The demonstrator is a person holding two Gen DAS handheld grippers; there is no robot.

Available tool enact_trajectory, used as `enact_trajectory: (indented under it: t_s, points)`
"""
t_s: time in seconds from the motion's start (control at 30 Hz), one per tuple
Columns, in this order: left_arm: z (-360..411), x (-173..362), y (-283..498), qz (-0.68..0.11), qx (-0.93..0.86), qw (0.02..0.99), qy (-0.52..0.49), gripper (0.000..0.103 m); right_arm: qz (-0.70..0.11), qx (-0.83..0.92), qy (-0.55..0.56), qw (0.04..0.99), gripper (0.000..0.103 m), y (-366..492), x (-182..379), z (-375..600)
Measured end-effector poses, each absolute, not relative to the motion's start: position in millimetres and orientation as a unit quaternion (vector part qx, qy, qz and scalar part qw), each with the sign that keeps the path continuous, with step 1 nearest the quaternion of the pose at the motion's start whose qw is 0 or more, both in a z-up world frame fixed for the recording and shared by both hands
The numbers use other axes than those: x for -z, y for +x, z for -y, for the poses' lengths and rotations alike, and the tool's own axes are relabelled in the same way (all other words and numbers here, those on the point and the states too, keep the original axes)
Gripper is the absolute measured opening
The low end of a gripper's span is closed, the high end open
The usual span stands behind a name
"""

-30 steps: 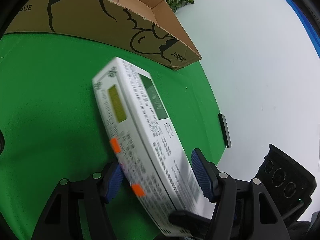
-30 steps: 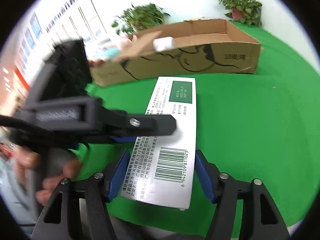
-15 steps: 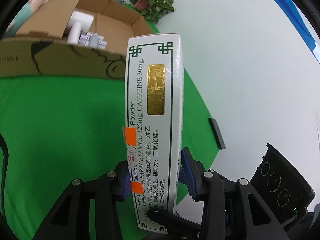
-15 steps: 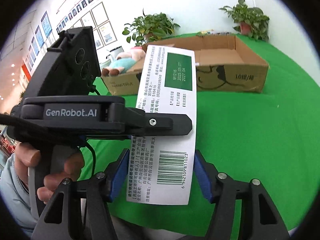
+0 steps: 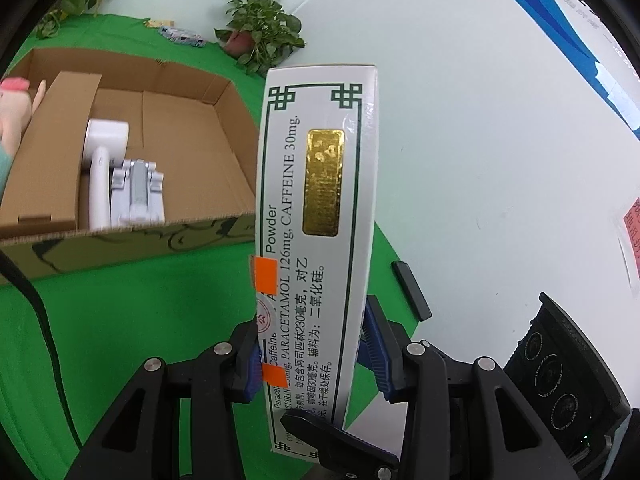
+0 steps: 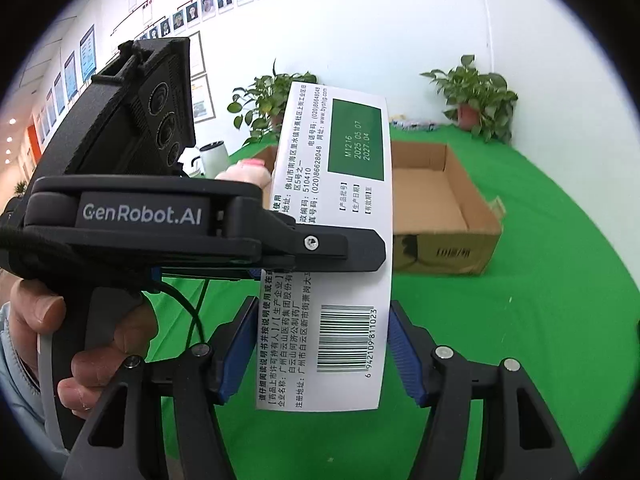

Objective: Organize objects
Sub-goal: 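Lift the white product box upright with the left tool toward the cardboard box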

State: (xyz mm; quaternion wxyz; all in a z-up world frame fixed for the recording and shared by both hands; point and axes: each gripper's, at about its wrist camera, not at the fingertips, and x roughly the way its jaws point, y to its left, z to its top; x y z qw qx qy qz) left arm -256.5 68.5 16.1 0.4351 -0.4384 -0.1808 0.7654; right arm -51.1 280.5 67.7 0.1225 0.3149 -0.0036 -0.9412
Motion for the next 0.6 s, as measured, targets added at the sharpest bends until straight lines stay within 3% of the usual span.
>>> enact_trajectory:
  t_s: [0.6]
  points:
    - [-71,-80,-314,0.161,-0.780,0.423,-0.432,0.040,-0.004,0.946,0.300,0.125,0.062,-123,-89,-285]
